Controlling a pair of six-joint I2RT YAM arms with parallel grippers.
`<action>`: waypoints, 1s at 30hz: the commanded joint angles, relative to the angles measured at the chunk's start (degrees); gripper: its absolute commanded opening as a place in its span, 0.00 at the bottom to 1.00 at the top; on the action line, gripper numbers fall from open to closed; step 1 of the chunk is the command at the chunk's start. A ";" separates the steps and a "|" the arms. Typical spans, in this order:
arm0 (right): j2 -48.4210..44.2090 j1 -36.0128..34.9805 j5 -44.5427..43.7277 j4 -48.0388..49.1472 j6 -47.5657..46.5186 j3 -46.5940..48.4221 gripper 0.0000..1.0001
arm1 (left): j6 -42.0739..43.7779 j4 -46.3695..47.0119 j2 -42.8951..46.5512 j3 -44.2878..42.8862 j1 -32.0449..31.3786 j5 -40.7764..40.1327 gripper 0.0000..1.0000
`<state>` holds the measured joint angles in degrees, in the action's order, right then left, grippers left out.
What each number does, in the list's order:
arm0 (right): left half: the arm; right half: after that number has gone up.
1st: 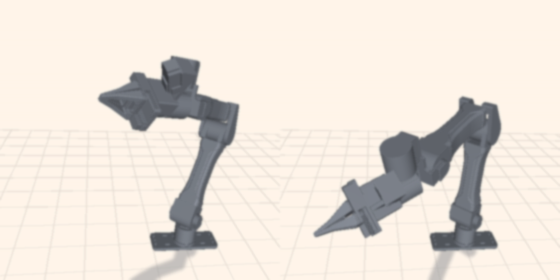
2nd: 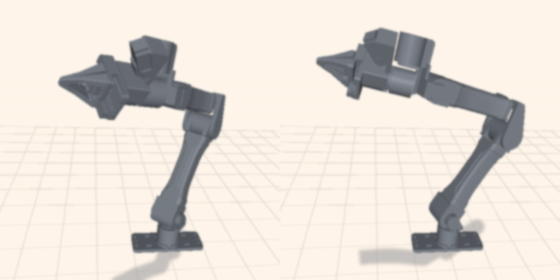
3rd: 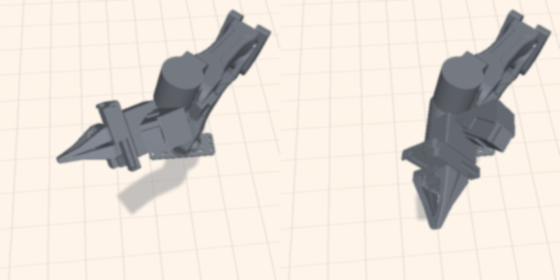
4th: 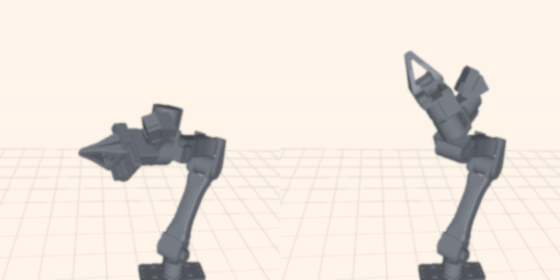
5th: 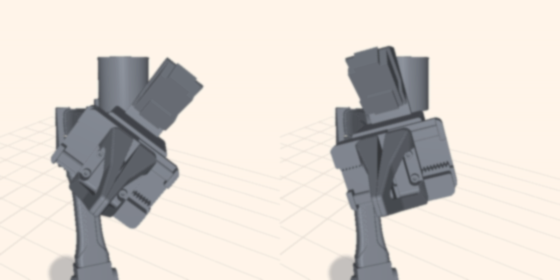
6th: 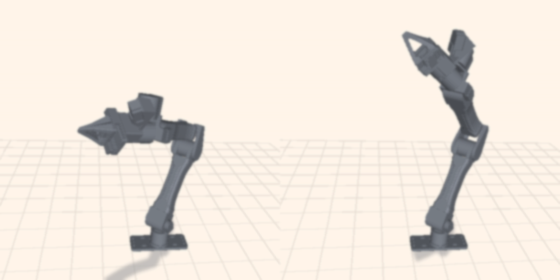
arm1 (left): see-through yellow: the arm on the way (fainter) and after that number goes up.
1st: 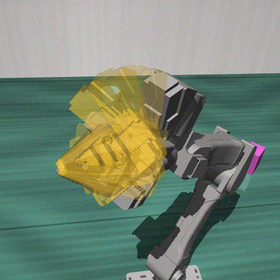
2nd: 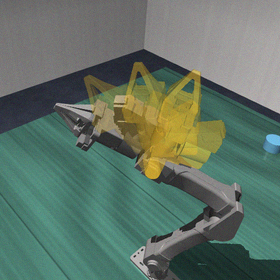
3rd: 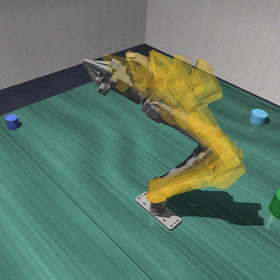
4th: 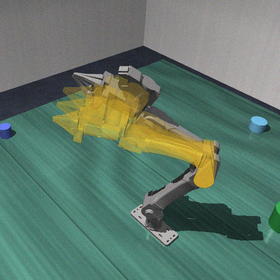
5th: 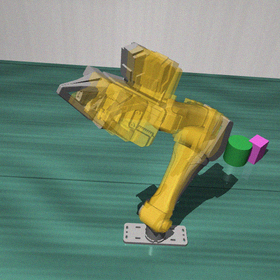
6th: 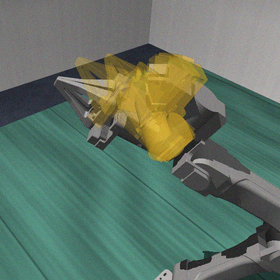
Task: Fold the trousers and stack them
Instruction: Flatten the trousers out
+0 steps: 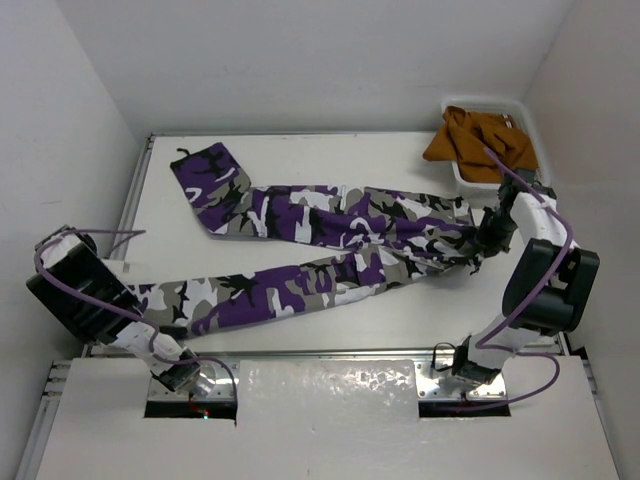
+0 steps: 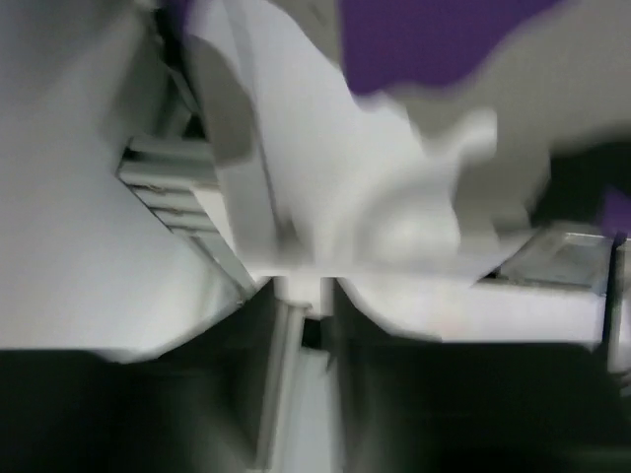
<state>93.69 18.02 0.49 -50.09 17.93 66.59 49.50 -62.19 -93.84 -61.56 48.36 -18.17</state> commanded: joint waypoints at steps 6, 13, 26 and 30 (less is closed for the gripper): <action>0.44 0.61 -1.64 4.47 -0.71 0.74 0.00 | 2.22 -3.01 2.62 -10.61 0.77 -4.70 0.52; 2.02 0.61 -0.76 5.44 -1.23 1.44 0.00 | -9.32 -0.59 -8.19 -24.05 -2.82 14.31 0.49; 1.50 0.61 0.83 5.61 -2.73 0.30 0.00 | -14.60 13.06 -16.99 -15.70 -7.67 7.19 0.64; 1.41 0.61 0.65 5.44 -2.73 0.21 0.00 | -14.95 13.24 -18.83 -13.77 -7.67 8.85 0.56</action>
<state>96.38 18.41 1.17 -46.74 15.90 65.76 35.42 -51.33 -112.12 -76.42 40.34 -9.82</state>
